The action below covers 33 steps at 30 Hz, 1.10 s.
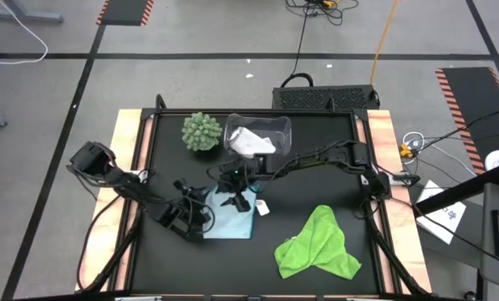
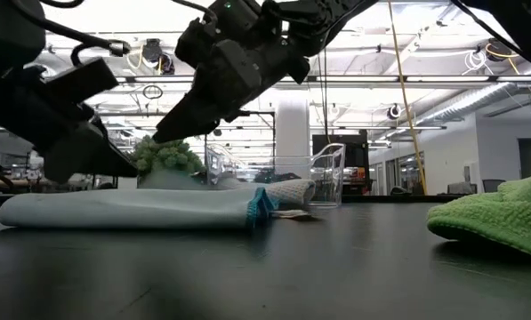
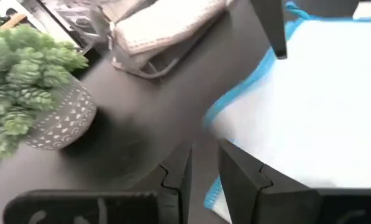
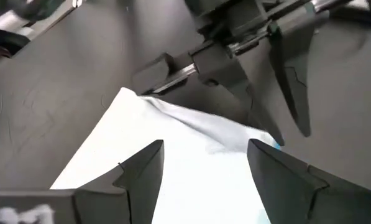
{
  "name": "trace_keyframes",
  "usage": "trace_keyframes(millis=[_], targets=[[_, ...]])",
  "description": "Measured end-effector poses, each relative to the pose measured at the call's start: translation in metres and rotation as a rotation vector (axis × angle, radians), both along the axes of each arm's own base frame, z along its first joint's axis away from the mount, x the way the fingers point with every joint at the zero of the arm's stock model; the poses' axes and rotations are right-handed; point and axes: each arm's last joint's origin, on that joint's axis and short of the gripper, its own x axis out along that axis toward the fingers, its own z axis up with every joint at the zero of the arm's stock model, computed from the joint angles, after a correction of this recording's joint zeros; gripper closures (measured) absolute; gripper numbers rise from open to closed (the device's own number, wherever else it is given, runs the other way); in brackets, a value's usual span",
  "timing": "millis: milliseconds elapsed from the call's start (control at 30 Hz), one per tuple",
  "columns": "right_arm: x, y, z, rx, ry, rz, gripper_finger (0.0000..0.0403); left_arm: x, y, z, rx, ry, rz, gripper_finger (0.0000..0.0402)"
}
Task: Fold microfiber towels
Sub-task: Fold the blue towel
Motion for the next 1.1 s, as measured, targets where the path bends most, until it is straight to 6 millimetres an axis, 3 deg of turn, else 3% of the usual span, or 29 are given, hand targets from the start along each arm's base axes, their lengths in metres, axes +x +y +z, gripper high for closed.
trace_keyframes(millis=[167,333,533,667,800,933,1100], targets=[[-0.002,0.001,0.008,-0.015,-0.023,0.018,0.0177,-0.006,0.000,0.007,-0.014,-0.035,0.021,0.0321],[-0.014,-0.001,0.020,-0.057,0.077,-0.067,0.0177,-0.009,-0.001,0.010,-0.055,-0.036,0.026,0.0321],[-0.033,-0.002,0.000,-0.116,0.307,-0.163,0.0177,-0.010,-0.005,0.006,-0.184,0.072,-0.025,0.0321],[-0.047,0.021,-0.029,-0.118,0.375,-0.117,0.0177,-0.015,-0.018,0.004,-0.252,0.200,-0.178,0.0321],[-0.057,0.044,-0.050,-0.106,0.354,-0.091,0.0177,-0.019,-0.033,0.006,-0.217,0.219,-0.308,0.0321],[-0.060,0.066,-0.055,-0.121,0.287,-0.071,0.0177,-0.016,-0.048,0.015,-0.171,0.191,-0.421,0.0321],[-0.063,0.093,-0.056,-0.307,0.202,-0.083,0.0177,-0.013,-0.061,0.020,-0.113,0.170,-0.568,0.0321]])
